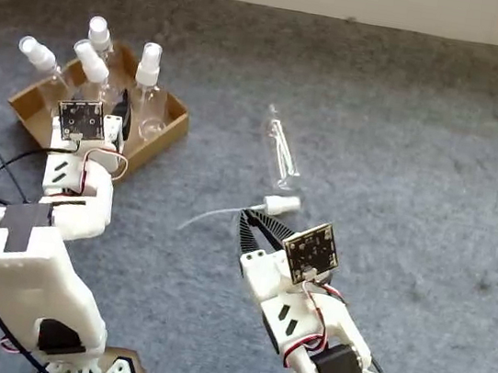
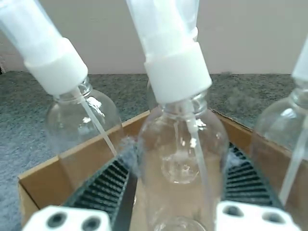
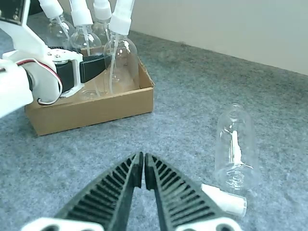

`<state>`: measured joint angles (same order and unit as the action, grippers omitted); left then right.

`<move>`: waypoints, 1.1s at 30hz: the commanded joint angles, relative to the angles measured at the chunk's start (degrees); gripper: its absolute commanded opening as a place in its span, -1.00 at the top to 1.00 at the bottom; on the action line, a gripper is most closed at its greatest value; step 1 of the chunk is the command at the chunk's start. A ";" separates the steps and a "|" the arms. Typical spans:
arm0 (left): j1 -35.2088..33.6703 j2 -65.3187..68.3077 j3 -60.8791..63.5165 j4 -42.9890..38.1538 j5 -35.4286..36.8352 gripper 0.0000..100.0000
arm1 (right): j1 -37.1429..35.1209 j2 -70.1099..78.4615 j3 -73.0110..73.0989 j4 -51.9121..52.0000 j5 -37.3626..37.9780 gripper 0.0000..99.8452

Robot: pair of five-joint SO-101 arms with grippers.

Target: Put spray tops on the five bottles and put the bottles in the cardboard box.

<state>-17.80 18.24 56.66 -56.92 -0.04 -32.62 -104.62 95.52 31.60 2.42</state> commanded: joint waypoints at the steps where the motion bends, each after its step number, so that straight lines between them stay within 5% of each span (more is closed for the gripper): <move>1: -1.01 -0.84 0.57 -0.35 -0.79 0.76 | 0.75 -0.31 6.29 0.04 0.00 0.98; 33: -1.89 -0.84 2.07 -0.44 -2.11 0.66 | 0.75 -0.31 6.29 0.04 0.09 0.98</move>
<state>-18.77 18.07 57.89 -57.19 -1.45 -32.62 -104.62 95.52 31.60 2.42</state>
